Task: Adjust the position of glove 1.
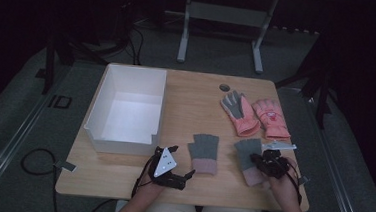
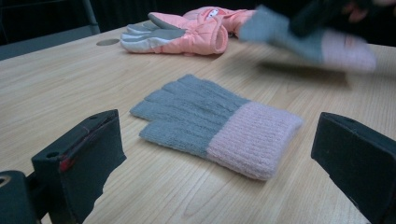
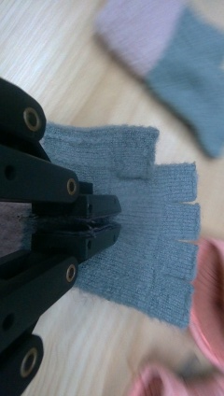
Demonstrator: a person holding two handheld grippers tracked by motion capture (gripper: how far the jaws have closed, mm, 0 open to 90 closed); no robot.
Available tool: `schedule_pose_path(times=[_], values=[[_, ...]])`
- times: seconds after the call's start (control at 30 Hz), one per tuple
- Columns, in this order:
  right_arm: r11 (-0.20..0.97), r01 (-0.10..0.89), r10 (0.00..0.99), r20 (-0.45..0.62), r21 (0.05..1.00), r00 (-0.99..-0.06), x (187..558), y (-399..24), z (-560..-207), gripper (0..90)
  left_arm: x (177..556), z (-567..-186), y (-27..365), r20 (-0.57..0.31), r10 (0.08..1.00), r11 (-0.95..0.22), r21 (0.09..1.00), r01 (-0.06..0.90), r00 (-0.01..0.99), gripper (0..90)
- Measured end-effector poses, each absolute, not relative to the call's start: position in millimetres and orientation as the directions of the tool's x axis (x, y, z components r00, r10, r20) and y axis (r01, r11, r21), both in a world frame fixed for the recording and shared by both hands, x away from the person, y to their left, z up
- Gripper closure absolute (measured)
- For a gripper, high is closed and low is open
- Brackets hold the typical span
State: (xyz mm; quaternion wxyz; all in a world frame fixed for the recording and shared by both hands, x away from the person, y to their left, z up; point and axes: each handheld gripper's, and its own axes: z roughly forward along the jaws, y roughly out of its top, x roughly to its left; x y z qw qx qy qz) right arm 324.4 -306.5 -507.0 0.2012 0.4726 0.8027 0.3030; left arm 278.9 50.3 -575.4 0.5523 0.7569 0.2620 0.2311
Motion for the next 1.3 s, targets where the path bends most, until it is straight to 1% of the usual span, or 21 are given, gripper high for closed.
schedule_pose_path(times=[0.13, 0.27, 0.37, 0.5, 0.73, 1.03, 1.13, 1.3], values=[[0.269, 0.627, 0.924, -0.013, 0.731, -0.382, 318, -306, -482, 85.1, 278, -576, 50, 0.064, 0.648, -0.252, 0.958, 0.135, 0.759, 1.8], [0.166, 0.622, 0.953, 0.039, 0.765, -0.302, 316, -307, -467, 85.1, 278, -576, 50, 0.067, 0.652, -0.250, 0.959, 0.131, 0.755, 1.8], [0.104, 0.619, 0.970, 0.059, 0.778, -0.237, 314, -308, -463, 85.1, 278, -576, 50, 0.065, 0.654, -0.251, 0.959, 0.135, 0.753, 1.8], [0.082, 0.637, 0.979, 0.058, 0.767, -0.196, 316, -306, -470, 85.2, 278, -576, 51, 0.065, 0.654, -0.247, 0.960, 0.132, 0.753, 1.8], [0.073, 0.671, 0.984, 0.058, 0.738, -0.171, 322, -302, -494, 85.1, 278, -576, 51, 0.063, 0.656, -0.245, 0.960, 0.133, 0.752, 1.8], [0.094, 0.721, 0.983, 0.052, 0.687, -0.178, 338, -296, -536, 84.8, 278, -576, 51, 0.065, 0.654, -0.248, 0.960, 0.132, 0.754, 1.8], [0.092, 0.733, 0.983, 0.054, 0.673, -0.173, 340, -296, -544, 83.8, 278, -576, 51, 0.063, 0.653, -0.247, 0.960, 0.133, 0.755, 1.8], [0.102, 0.730, 0.982, 0.048, 0.675, -0.182, 340, -296, -549, 78.6, 278, -576, 51, 0.064, 0.653, -0.245, 0.961, 0.131, 0.755, 1.8]])
